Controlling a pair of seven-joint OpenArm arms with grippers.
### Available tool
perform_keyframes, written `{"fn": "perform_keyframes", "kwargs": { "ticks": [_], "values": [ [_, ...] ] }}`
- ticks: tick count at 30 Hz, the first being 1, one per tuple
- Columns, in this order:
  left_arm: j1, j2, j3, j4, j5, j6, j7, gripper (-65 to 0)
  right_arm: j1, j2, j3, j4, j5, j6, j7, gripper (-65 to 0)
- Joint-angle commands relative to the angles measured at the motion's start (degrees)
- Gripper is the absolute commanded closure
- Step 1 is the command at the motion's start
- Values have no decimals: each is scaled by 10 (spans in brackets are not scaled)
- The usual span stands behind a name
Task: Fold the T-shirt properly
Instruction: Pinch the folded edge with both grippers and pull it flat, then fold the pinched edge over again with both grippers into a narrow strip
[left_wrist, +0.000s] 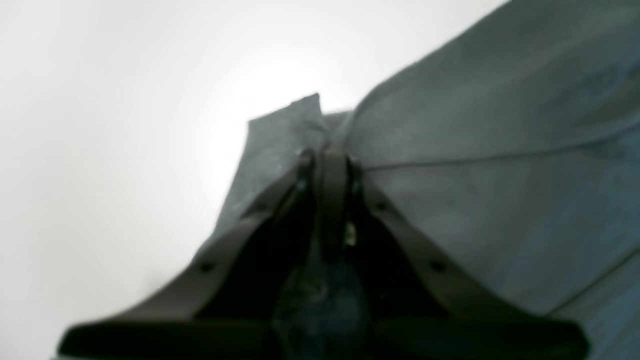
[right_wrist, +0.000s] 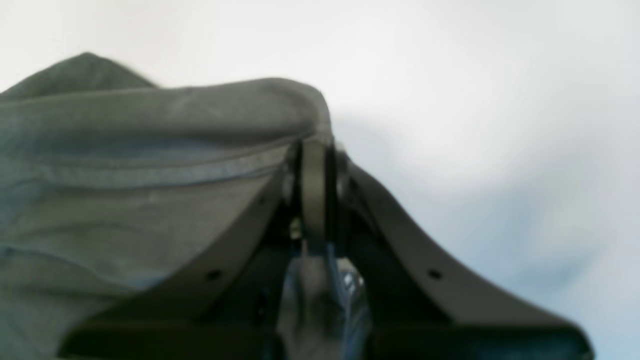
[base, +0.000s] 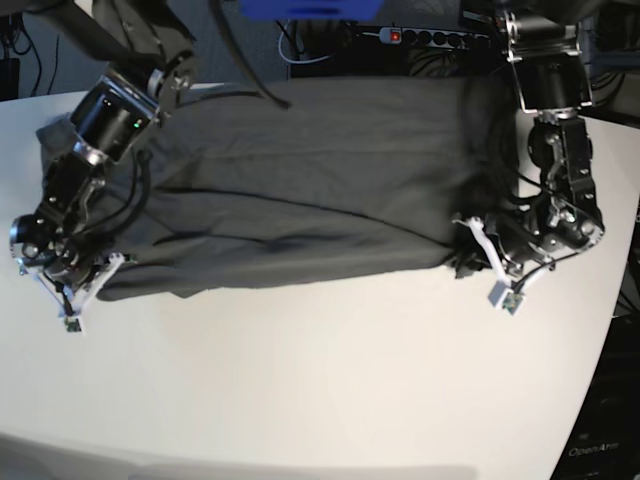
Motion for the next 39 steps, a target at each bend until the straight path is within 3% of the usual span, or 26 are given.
{"fn": "perform_keyframes", "kwargs": {
  "ticks": [1, 17, 29, 33, 39],
  "values": [
    [-22, -6, -2, 7, -6, -1, -8, -25, 28, 13, -1, -4, 3, -3, 20, -7],
    [-99, 14, 74, 5, -6, -1, -9, -25, 160, 69, -3, -115, 1, -3, 28, -7],
    [-185, 14, 78, -76, -6, -1, -16, -25, 232, 113, -6, -268, 1, -3, 134, -7],
    [-208, 13, 78, -100, -6, -1, -44, -25, 266, 133, -6, -333, 1, -3, 169, -7],
    [-237, 9, 128, -135, -6, -1, -65, -25, 284, 146, -6, -364, 1, -3, 191, -7]
  ]
}}
